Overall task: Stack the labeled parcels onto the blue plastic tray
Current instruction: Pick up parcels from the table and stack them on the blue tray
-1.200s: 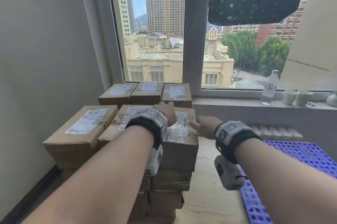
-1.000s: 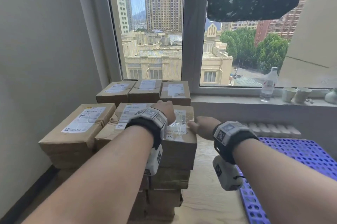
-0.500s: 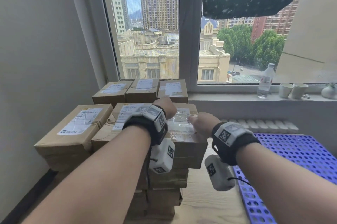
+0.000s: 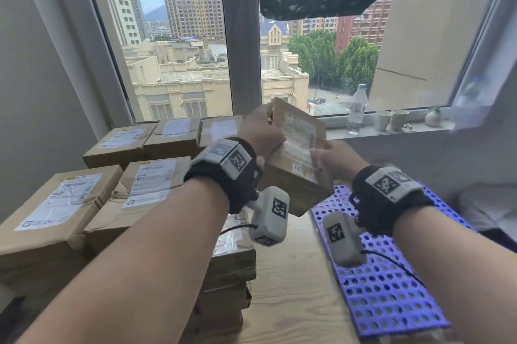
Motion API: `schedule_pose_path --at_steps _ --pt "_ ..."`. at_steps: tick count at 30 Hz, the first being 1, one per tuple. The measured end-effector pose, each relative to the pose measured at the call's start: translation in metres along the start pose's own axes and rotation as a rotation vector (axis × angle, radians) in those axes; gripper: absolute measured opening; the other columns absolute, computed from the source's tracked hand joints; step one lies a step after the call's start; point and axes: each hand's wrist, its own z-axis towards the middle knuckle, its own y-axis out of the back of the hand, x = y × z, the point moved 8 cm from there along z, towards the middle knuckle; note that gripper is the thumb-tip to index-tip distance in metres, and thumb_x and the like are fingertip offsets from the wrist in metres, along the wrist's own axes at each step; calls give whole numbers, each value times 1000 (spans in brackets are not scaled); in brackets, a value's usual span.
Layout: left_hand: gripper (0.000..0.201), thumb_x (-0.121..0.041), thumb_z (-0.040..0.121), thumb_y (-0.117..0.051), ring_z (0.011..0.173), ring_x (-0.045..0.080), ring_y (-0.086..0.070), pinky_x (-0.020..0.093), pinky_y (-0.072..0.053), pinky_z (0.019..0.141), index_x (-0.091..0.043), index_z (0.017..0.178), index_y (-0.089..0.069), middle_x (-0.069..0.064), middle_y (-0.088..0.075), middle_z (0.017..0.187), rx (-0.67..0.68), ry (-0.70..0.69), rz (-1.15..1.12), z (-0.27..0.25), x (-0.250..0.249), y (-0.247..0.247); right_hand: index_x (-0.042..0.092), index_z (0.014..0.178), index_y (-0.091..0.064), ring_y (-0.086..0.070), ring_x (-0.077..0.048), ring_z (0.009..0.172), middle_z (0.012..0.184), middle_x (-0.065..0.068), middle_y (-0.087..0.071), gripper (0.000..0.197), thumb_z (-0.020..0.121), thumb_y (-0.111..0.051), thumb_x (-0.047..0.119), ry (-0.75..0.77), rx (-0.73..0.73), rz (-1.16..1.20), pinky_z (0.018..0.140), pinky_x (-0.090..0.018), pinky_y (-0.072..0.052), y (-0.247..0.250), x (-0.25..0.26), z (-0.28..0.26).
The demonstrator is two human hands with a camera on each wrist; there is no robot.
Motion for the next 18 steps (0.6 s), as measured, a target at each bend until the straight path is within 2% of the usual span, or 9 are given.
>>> schedule_pose_path --at_steps 5,7,9,11,14,16,18 --pt "65 0 82 -62 105 22 -61 39 -57 89 -19 142 -45 0 -61 116 54 -92 -23 13 -15 -48 12 111 -63 -60 -27 106 113 -10 -65 20 94 -52 12 -48 -111 79 92 -32 -45 33 -34 -4" --pt "70 -3 80 -68 111 22 -59 39 -55 92 -19 144 -43 2 -59 123 41 -76 -100 20 -11 -67 14 113 -61 -60 -29 111 119 -11 -66 24 90 -55 13 -69 -161 116 100 -40 -46 46 -50 -2" --pt "68 -5 79 -71 112 24 -60 43 -54 95 -17 140 -44 5 -61 124 42 -47 -187 26 -7 -87 15 115 -59 -61 -29 110 116 -10 -66 35 80 -60 19 -84 -194 149 100 -42 -47 58 -67 3" --pt "61 -2 82 -70 108 24 -63 42 -55 93 -16 137 -45 5 -63 116 59 -17 -239 34 -5 -110 16 115 -57 -62 -29 107 112 -7 -67 48 68 -57 24 -80 -202 175 97 -43 -50 69 -84 12" --pt "71 -4 81 -73 109 24 -61 39 -54 95 -14 144 -41 9 -62 121 49 44 -312 47 2 -148 18 116 -57 -62 -24 103 109 -4 -67 44 72 -61 14 -68 -177 161 94 -38 -50 86 -114 28" --pt "84 -14 71 -78 115 25 -59 43 -51 100 -15 146 -41 10 -60 129 21 87 -342 59 10 -177 18 115 -58 -63 -20 100 106 0 -67 41 76 -63 7 -63 -148 152 91 -34 -51 96 -140 41" --pt "94 -23 58 -74 116 26 -60 45 -51 100 -16 145 -41 11 -61 129 -5 133 -364 76 25 -209 18 117 -58 -63 -17 98 106 1 -67 41 79 -63 5 -53 -106 135 84 -28 -49 103 -168 58"
